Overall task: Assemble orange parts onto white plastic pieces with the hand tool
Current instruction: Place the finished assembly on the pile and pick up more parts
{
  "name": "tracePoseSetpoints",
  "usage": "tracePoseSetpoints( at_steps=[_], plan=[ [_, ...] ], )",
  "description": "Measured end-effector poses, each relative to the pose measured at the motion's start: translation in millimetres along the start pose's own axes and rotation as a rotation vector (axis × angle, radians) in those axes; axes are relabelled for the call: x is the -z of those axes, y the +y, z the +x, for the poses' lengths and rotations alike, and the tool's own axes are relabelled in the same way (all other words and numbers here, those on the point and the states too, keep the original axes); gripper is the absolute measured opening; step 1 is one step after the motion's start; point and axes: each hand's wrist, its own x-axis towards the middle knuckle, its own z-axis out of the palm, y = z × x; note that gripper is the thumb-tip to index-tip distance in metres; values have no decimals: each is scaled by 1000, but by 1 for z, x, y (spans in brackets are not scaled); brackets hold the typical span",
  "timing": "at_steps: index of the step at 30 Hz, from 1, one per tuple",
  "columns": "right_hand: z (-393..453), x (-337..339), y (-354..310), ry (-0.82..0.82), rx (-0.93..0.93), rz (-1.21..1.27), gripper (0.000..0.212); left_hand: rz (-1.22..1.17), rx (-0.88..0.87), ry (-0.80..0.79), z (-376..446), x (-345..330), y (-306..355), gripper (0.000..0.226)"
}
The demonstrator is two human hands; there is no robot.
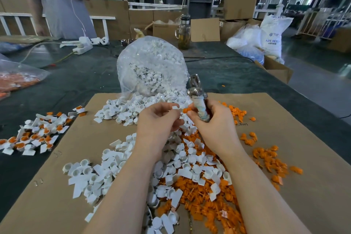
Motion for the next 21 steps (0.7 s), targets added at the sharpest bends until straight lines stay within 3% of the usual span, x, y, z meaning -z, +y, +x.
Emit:
tracePoseSetpoints(
  at_steps=[21],
  plan=[
    [0,-1,0,104,41,-111,16,253,-205,23,-7,-6,0,8]
  ],
)
